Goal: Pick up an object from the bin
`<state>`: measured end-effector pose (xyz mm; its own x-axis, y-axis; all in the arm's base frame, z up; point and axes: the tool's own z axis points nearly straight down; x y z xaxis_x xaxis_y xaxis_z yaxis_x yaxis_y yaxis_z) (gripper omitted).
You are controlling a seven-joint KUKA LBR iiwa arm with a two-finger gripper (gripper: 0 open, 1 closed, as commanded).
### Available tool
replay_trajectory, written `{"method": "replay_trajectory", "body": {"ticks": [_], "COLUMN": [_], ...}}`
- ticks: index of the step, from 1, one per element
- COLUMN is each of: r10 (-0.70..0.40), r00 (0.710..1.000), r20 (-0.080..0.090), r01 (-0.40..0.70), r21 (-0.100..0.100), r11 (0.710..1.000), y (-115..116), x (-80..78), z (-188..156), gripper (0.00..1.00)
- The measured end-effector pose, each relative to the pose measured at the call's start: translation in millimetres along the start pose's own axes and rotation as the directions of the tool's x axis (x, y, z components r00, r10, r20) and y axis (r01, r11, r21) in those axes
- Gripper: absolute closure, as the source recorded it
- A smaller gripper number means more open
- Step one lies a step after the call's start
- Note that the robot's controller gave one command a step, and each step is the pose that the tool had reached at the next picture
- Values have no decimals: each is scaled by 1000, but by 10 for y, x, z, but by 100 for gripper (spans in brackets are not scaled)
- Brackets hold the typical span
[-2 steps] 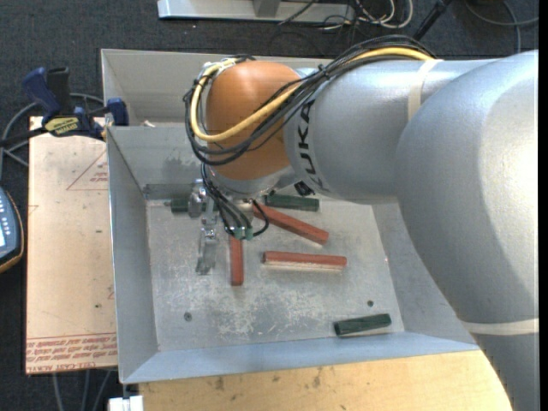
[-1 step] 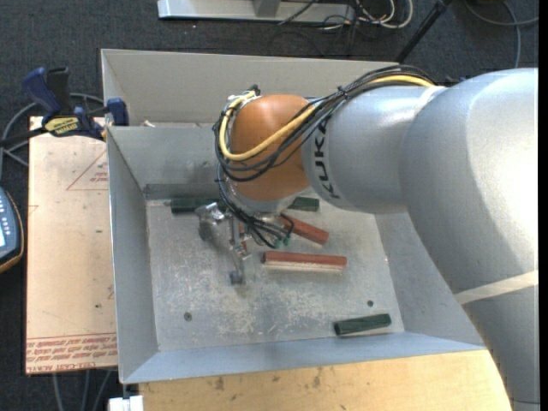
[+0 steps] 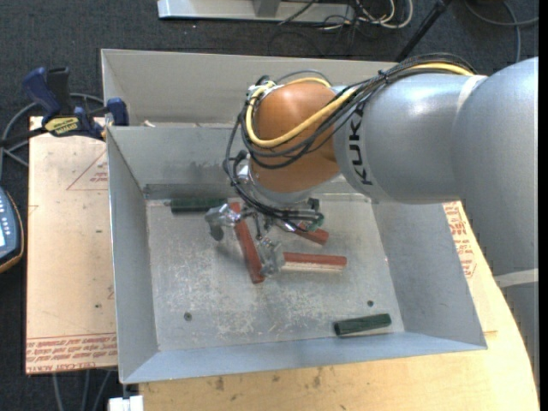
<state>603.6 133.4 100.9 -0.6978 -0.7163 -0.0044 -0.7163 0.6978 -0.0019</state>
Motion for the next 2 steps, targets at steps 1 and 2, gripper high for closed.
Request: {"method": "replay_trajectory", "body": {"ticks": [1,2], "r10": [-348,-231], "r00": [937,973], "r20": [2,1], "r01": [348,231], "r21": [-1,-3], "r11": [937,973], "y": [-55,-401], "x": [-364,-262], "z": [8,299], "gripper": [0,0]}}
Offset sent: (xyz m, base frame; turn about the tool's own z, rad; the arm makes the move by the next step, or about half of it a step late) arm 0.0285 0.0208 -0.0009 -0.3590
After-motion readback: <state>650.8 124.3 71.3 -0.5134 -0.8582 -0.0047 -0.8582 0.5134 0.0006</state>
